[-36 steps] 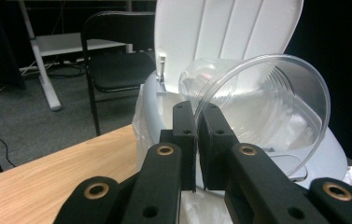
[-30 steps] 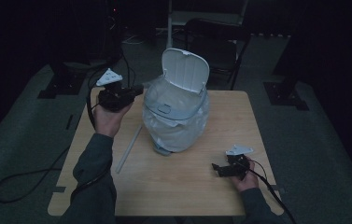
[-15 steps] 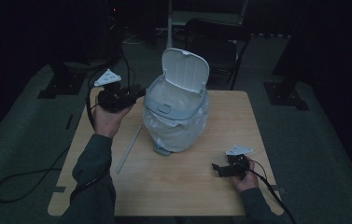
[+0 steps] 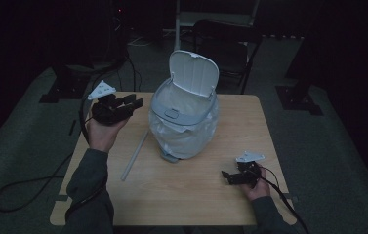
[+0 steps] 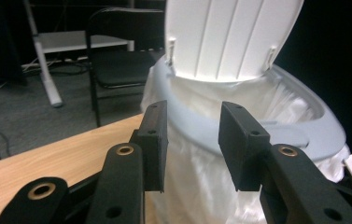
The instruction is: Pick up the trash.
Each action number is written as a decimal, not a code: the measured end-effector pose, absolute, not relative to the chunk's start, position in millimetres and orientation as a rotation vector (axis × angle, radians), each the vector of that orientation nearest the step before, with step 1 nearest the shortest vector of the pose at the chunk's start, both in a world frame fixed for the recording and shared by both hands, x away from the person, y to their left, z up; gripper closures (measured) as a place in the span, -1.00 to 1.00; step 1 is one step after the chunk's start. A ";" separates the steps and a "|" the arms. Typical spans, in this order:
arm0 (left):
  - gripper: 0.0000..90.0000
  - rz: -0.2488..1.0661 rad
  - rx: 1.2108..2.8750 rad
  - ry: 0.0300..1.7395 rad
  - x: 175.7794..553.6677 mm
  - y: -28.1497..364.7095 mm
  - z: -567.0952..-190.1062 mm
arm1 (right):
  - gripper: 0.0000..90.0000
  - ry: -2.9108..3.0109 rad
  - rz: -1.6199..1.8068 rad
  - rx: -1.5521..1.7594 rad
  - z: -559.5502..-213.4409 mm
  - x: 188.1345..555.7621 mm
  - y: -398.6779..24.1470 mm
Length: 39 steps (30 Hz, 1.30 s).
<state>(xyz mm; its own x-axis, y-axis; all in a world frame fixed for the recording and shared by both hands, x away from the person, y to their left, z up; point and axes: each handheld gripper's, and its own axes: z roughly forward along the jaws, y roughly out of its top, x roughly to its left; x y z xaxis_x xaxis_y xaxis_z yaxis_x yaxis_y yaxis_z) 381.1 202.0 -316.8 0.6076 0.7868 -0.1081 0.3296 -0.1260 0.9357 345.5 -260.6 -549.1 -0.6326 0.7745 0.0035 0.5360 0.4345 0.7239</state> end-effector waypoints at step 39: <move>0.40 0.492 1.729 1.132 356.1 245.8 -397.4 | -0.71 2.364 1.013 1.120 -549.1 345.5 -260.8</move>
